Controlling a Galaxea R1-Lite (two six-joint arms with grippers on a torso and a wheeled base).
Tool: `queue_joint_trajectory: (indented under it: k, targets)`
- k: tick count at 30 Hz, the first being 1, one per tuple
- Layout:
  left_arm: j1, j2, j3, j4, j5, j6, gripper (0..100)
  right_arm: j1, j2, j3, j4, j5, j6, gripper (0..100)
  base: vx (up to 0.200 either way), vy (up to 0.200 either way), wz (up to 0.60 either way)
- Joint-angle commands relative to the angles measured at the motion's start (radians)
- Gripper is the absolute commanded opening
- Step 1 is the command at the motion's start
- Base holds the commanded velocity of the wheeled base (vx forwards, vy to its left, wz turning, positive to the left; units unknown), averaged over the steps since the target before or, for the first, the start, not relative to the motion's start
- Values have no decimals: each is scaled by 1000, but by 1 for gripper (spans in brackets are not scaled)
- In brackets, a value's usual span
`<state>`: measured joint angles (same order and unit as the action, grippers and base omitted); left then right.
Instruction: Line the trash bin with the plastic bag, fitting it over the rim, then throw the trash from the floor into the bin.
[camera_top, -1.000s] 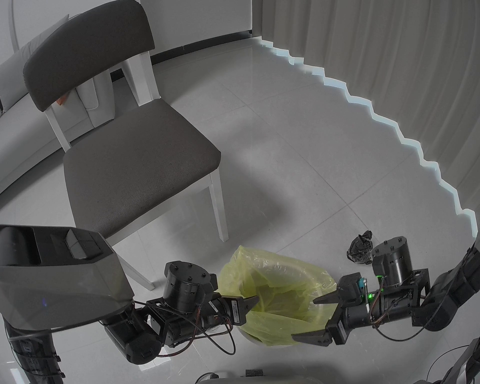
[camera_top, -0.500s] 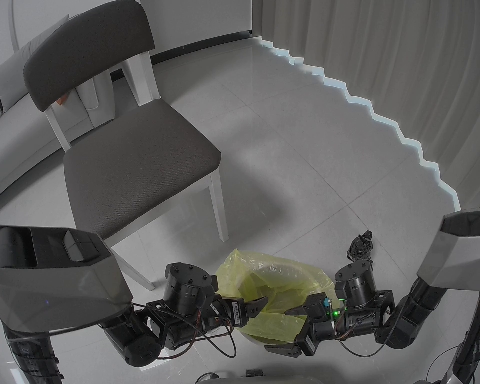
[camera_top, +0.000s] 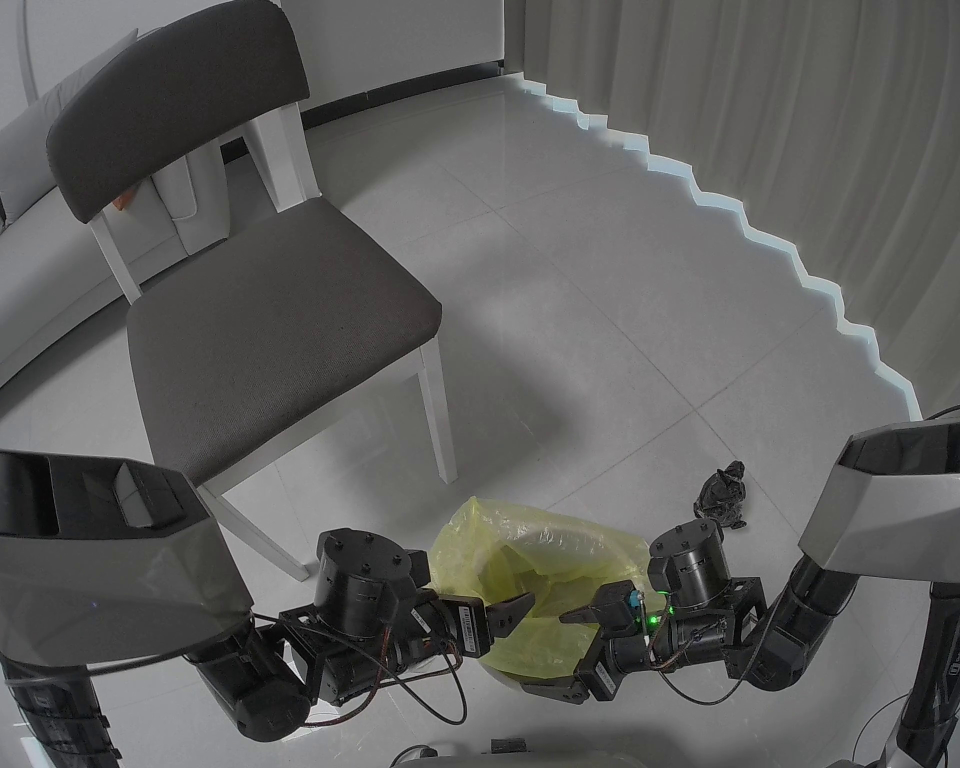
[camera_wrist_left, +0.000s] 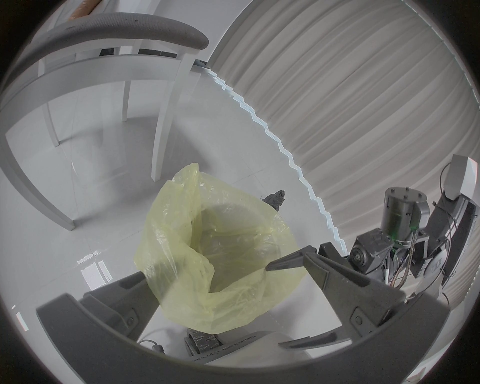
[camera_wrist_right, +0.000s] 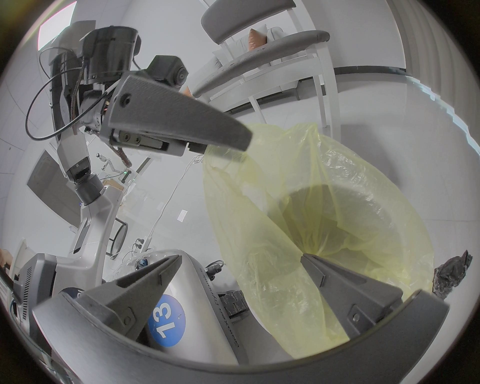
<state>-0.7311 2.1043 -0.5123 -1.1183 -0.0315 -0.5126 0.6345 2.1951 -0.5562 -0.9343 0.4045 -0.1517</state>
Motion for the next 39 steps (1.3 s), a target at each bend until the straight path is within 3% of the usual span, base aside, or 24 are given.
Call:
queue_joint_trajectory:
  k: [1, 10, 24, 25, 39]
  targets:
    - [1, -3, 20, -8, -1, -1, 100, -21, -35, -10, 2, 1, -6, 100, 0, 0, 0]
    - [-1, 0, 20, -9, -1, 0, 100, -55, -34, -64, 101, 1, -22, 100, 0, 0, 0]
    - [1, -4, 17, -35, -4, 0, 100, -4, 28, -53, 107, 2, -52, 100, 0, 0, 0]
    - [1, -1, 18, -38, -4, 0, 100, -4, 28, -53, 107, 2, -54, 0, 0, 0, 0]
    - [12, -59, 84, -46, 1, -1, 100, 54, 11, -8, 100, 2, -55, 0, 0, 0, 0]
